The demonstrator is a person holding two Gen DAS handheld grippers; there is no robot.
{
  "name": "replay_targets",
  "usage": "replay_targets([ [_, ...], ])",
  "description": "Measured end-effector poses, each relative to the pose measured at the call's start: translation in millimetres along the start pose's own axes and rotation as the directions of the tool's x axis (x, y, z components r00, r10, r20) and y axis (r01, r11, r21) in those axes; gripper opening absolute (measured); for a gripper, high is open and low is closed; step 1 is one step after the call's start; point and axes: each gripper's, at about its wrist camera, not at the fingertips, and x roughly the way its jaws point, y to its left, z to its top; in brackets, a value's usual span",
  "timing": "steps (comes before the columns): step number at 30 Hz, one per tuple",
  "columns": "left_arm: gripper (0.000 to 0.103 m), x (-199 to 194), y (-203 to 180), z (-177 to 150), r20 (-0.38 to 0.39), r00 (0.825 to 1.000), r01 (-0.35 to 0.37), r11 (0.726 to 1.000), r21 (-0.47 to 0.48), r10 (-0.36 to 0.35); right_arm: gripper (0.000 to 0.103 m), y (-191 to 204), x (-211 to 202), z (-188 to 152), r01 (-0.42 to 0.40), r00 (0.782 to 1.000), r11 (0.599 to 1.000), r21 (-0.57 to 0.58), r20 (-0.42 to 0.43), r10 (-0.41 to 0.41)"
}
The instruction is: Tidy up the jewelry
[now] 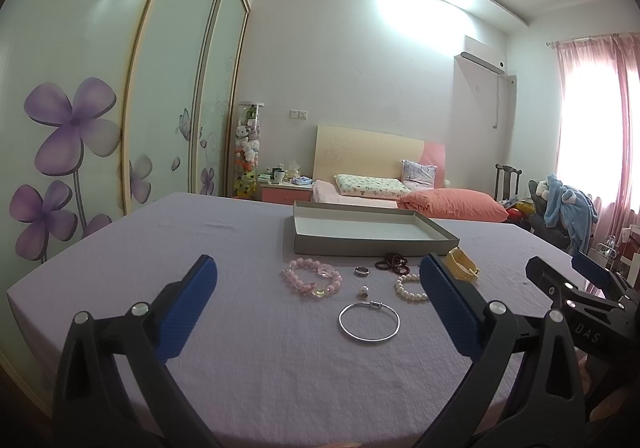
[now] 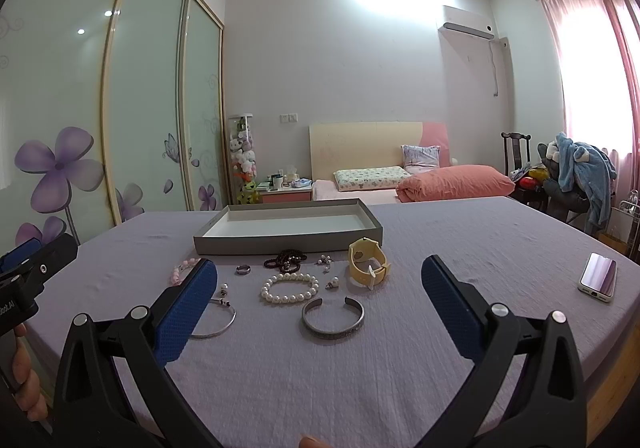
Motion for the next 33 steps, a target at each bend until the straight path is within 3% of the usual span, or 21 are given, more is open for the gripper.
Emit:
replay_targets([
  [33,0.099,-5.8,-2.1,2.8,0.000,1.000,0.003,1.000,-0.005,-0.003,0.101,0.0,-0.3,-0.1,0.000,1.000,1.000,0.001,0.000,0.000],
])
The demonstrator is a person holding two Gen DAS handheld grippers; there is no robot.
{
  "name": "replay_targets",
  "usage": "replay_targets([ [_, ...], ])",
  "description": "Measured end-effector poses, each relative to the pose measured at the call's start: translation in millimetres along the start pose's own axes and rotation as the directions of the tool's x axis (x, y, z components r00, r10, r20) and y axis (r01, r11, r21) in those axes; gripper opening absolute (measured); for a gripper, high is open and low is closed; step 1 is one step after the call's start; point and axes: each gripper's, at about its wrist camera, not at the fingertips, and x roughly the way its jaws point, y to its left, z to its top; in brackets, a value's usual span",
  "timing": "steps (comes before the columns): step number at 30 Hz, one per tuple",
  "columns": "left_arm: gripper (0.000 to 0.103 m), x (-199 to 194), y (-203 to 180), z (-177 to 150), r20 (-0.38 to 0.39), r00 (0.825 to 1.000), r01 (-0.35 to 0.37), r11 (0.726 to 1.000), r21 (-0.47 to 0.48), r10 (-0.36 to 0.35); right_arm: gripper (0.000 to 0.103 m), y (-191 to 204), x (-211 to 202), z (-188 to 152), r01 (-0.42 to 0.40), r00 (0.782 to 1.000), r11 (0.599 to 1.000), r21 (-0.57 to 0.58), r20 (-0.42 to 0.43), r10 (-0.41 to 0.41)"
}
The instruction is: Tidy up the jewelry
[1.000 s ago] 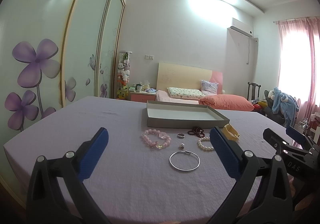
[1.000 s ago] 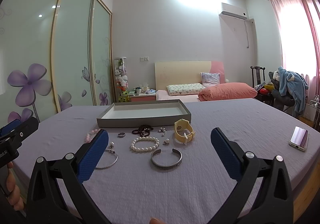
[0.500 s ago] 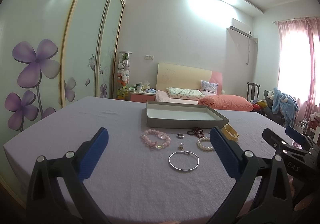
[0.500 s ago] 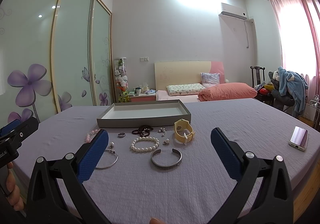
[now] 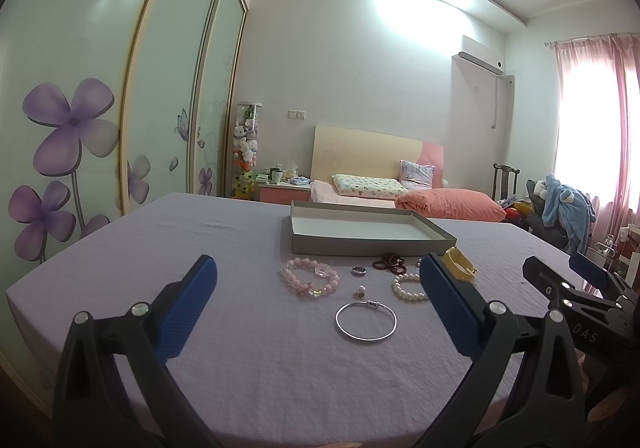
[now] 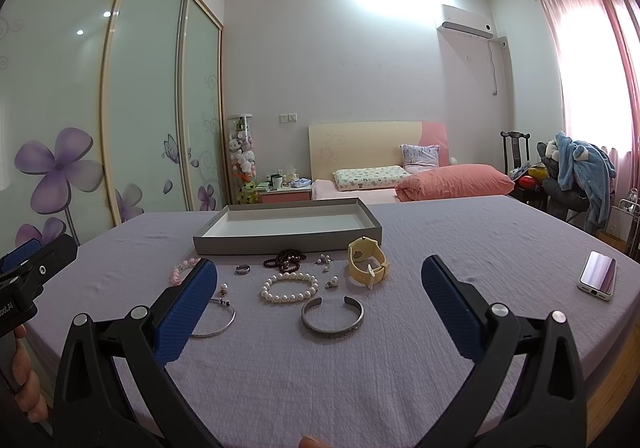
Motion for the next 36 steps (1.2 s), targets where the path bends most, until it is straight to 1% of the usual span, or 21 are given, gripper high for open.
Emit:
replay_targets([
  [20,0.099,-2.4,-4.4,-4.1,-0.002,1.000,0.001,1.000,0.001,-0.001,0.101,-1.1,0.4,-1.7,0.000,1.000,1.000,0.005,-0.004,0.000],
  [28,0.099,-0.6,-3.8,-5.2,-0.005,1.000,0.002,1.000,-0.001,-0.002,0.101,-0.2,1.9,-11.8,-0.003,1.000,1.000,0.003,-0.008,0.003],
  [36,0.099,4.7,-3.9,-9.1,-0.015,1.000,0.005,1.000,0.000,-0.005,0.101,1.2,4.1,-6.7,-0.004,1.000,1.000,0.006,-0.020,0.004],
])
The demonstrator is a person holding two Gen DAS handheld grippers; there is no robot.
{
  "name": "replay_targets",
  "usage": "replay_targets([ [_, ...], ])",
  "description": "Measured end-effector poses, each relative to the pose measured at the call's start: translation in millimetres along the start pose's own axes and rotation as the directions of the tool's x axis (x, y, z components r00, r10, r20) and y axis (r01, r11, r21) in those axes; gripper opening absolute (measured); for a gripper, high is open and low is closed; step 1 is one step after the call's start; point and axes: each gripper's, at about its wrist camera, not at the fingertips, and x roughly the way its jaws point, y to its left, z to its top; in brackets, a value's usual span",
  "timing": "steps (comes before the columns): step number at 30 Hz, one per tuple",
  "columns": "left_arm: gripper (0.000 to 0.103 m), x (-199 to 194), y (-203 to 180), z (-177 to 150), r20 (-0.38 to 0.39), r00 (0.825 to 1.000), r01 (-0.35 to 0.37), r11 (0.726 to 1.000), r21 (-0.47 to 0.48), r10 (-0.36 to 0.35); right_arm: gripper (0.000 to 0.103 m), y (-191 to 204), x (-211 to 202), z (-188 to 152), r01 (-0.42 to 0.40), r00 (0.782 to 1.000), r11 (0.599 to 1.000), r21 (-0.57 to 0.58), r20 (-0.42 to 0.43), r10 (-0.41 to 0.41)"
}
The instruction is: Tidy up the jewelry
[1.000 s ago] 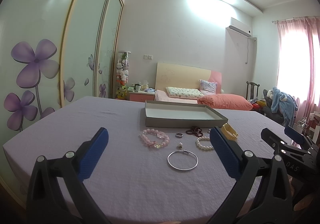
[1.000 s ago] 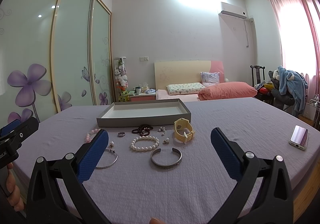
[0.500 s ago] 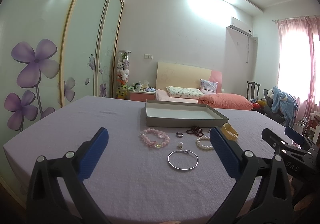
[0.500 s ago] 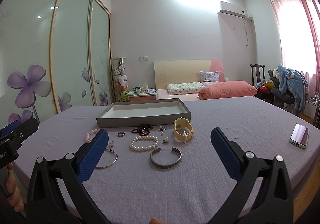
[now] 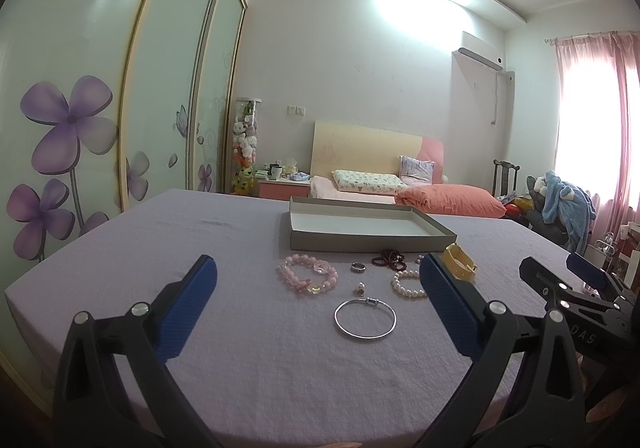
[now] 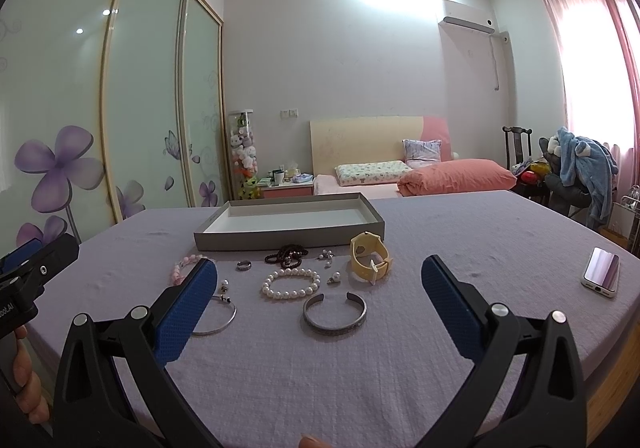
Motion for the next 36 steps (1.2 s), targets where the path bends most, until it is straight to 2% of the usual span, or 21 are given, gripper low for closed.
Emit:
replay_targets([
  [6,0.099,14.4,0.2,-3.1,-0.037,0.999,-0.002,1.000,0.003,0.002,0.101,-3.1,12.1,-0.8,0.001,0.999,1.000,0.011,-0.038,-0.001],
  [12,0.099,39.4,1.1,-8.9,-0.120,0.993,-0.011,1.000,0.009,0.012,0.101,-10.4,39.8,-7.6,0.008,0.989,0.999,0.038,-0.149,-0.002],
  [15,0.099,57.2,0.1,-10.9,-0.173,0.985,-0.017,1.000,0.021,0.020,0.101,-12.1,58.6,-10.6,0.021,0.973,0.999,0.037,-0.229,-0.012],
  [17,0.099,68.8,0.6,-11.2,-0.212,0.977,-0.016,1.000,0.025,0.021,0.101,-12.2,74.4,-11.2,0.028,0.954,0.999,0.025,-0.299,-0.020],
  [19,0.099,87.0,1.3,-11.3,-0.274,0.961,-0.016,1.000,0.021,0.021,0.101,-12.5,93.9,-11.5,0.057,0.922,0.998,0.005,-0.384,-0.051],
  [24,0.099,112.9,2.1,-14.1,-0.378,0.926,0.000,1.000,0.000,0.000,0.101,-19.0,122.7,-17.5,0.082,0.860,0.997,-0.004,-0.506,-0.072],
  [27,0.099,126.2,2.6,-17.5,-0.439,0.898,0.016,1.000,-0.019,-0.023,0.101,-22.1,138.0,-24.0,0.082,0.797,0.996,0.020,-0.602,-0.053],
  [31,0.099,135.3,1.4,-20.7,-0.498,0.866,0.032,0.999,-0.037,-0.046,0.101,-15.2,141.9,-24.6,0.088,0.772,0.996,-0.036,-0.629,-0.091],
  [34,0.099,139.8,-2.0,-24.2,-0.519,0.854,0.036,0.999,-0.030,-0.046,0.100,-12.6,142.5,-24.1,0.075,0.770,0.996,-0.041,-0.632,-0.084],
  [36,0.099,142.4,-4.1,-25.9,-0.531,0.846,0.040,0.999,-0.028,-0.049,0.095,-11.7,139.9,-22.4,0.064,0.775,0.997,-0.043,-0.627,-0.077],
])
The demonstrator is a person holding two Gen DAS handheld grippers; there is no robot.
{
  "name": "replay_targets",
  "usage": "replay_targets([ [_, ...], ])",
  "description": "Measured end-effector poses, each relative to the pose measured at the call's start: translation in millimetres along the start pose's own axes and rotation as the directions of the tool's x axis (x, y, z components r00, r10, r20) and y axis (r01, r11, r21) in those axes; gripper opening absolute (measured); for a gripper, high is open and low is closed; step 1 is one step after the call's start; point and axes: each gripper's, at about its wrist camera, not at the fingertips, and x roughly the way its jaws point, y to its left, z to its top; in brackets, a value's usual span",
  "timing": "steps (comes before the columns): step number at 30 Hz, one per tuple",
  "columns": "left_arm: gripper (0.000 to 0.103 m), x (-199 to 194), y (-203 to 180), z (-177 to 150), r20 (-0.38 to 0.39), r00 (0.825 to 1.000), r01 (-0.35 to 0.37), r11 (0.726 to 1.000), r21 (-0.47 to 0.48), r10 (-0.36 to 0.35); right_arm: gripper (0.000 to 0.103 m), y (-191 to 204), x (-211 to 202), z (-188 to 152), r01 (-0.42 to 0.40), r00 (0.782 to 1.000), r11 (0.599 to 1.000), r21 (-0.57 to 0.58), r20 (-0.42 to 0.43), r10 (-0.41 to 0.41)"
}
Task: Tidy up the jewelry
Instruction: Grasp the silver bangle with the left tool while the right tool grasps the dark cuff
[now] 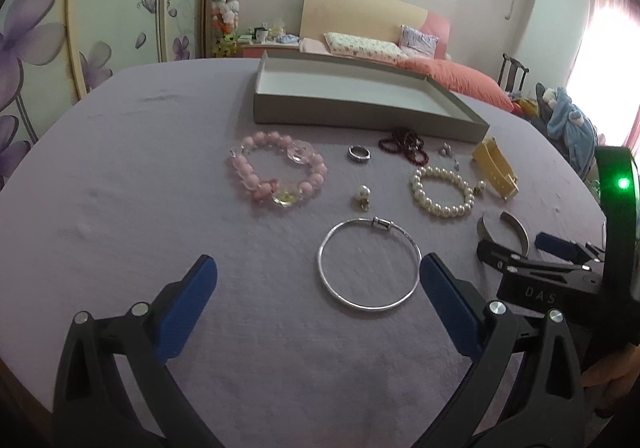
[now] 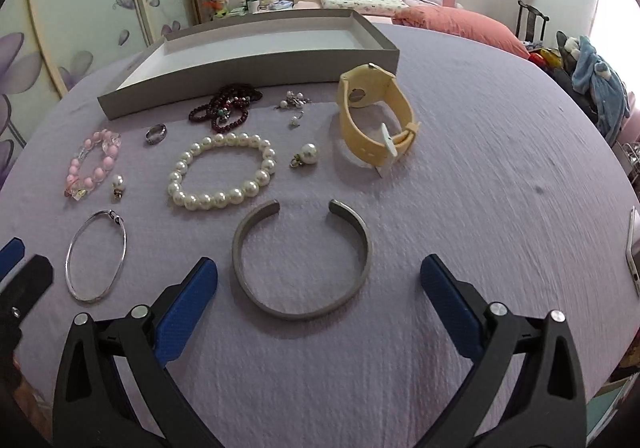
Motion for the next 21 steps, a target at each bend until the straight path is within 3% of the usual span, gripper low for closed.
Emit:
replay_targets([
  [2,0.099,3.2,-2.6,1.1,-0.017,1.000,0.008,1.000,0.000,-0.008,0.078,0.2,-2.5,3.2,-0.010,1.000,1.000,-0.008,0.017,0.010],
  [4,0.099,6.1,-4.1,1.9,-0.030,0.999,0.014,1.000,-0.003,-0.014,0.068,0.9,-3.5,5.3,-0.017,0.999,1.000,-0.019,0.032,0.017],
  [14,0.099,25.3,-24.7,8.3,-0.095,0.995,0.014,0.999,0.035,-0.011,0.067,-22.5,1.6,15.3,0.014,0.999,0.998,0.054,0.044,-0.016],
  [21,0.090,43.6,-45.5,10.0,-0.124,0.990,-0.050,0.993,0.105,0.063,0.068,-28.8,0.8,15.4,0.002,0.999,0.998,0.063,0.050,-0.005],
])
